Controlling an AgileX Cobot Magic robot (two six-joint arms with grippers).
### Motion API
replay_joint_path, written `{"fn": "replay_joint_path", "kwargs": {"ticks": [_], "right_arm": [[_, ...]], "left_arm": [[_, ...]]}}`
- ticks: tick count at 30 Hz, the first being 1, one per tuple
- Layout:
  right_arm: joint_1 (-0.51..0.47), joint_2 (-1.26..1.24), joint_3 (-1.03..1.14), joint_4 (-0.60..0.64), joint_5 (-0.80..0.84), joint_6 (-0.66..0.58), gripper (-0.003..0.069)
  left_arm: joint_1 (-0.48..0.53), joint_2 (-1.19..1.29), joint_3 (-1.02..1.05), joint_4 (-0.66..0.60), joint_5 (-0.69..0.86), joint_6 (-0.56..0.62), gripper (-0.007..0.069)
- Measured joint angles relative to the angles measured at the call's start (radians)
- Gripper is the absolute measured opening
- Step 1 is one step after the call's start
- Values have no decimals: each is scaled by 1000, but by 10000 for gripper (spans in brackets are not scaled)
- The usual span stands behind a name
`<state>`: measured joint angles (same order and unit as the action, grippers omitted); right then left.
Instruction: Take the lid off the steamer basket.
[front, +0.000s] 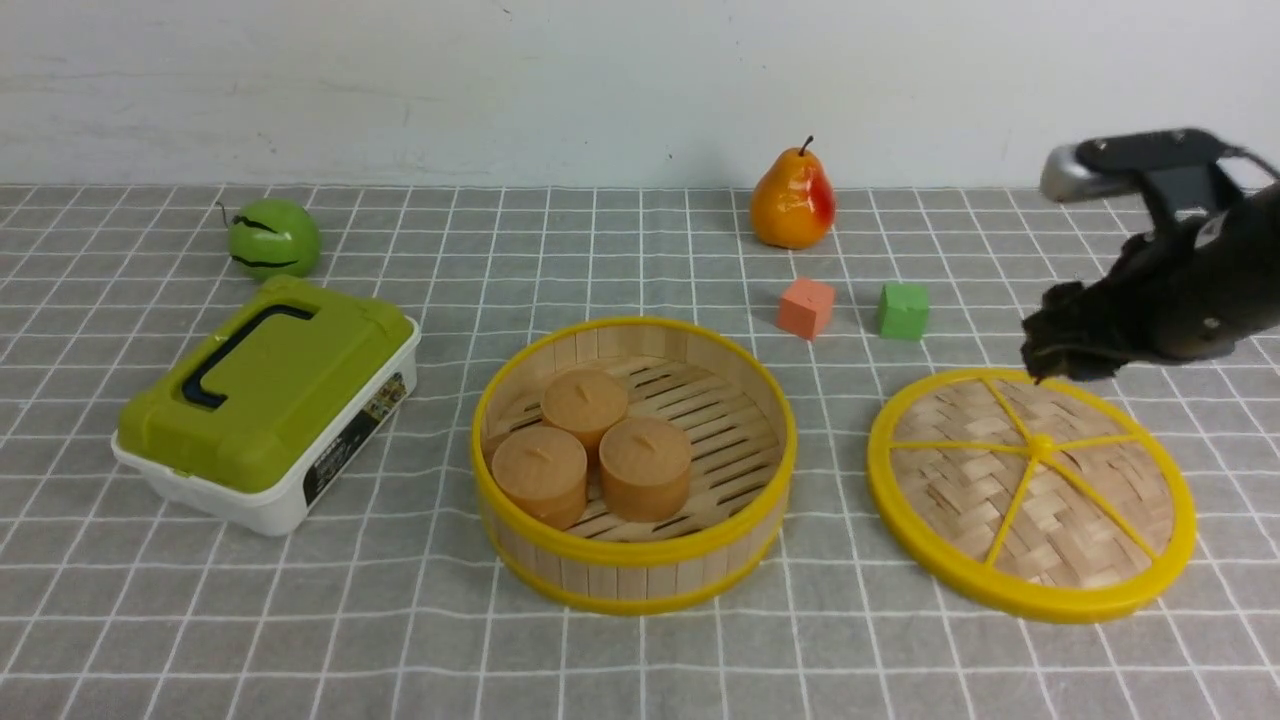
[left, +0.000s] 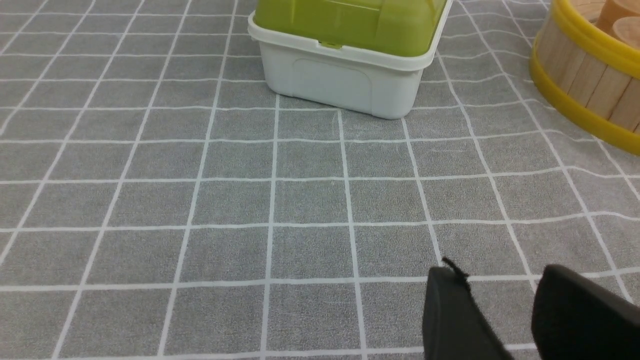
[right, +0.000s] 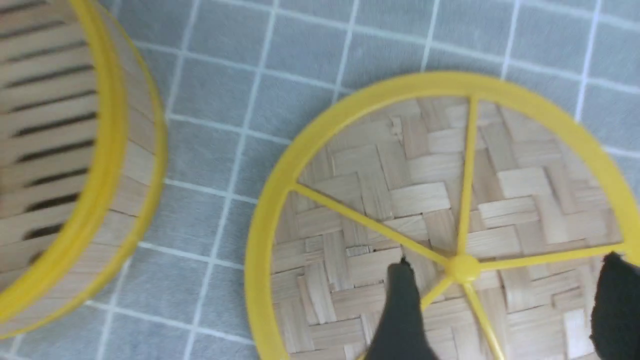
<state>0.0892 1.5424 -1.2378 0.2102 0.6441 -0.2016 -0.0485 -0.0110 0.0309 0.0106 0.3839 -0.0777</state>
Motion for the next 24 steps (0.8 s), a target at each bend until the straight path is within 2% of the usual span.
{"fn": "replay_joint_path", "kwargs": {"ticks": [3, 4, 9, 10, 11, 19, 24], "right_arm": [[0, -84, 7, 19, 12, -23, 377], [0, -160, 26, 43, 15, -46, 304], [0, -367, 140, 91, 24, -78, 51], [0, -367, 146, 91, 24, -77, 43], [0, -433, 194, 105, 24, -79, 0], [0, -671, 374, 115, 28, -80, -22], [0, -749, 407, 119, 73, -80, -22]], "left_arm": [[0, 0, 0, 0, 0, 0, 239], [0, 0, 0, 0, 0, 0, 239], [0, 0, 0, 0, 0, 0, 239], [0, 0, 0, 0, 0, 0, 239], [0, 0, 0, 0, 0, 0, 239], [0, 0, 0, 0, 0, 0, 239], [0, 0, 0, 0, 0, 0, 239]]}}
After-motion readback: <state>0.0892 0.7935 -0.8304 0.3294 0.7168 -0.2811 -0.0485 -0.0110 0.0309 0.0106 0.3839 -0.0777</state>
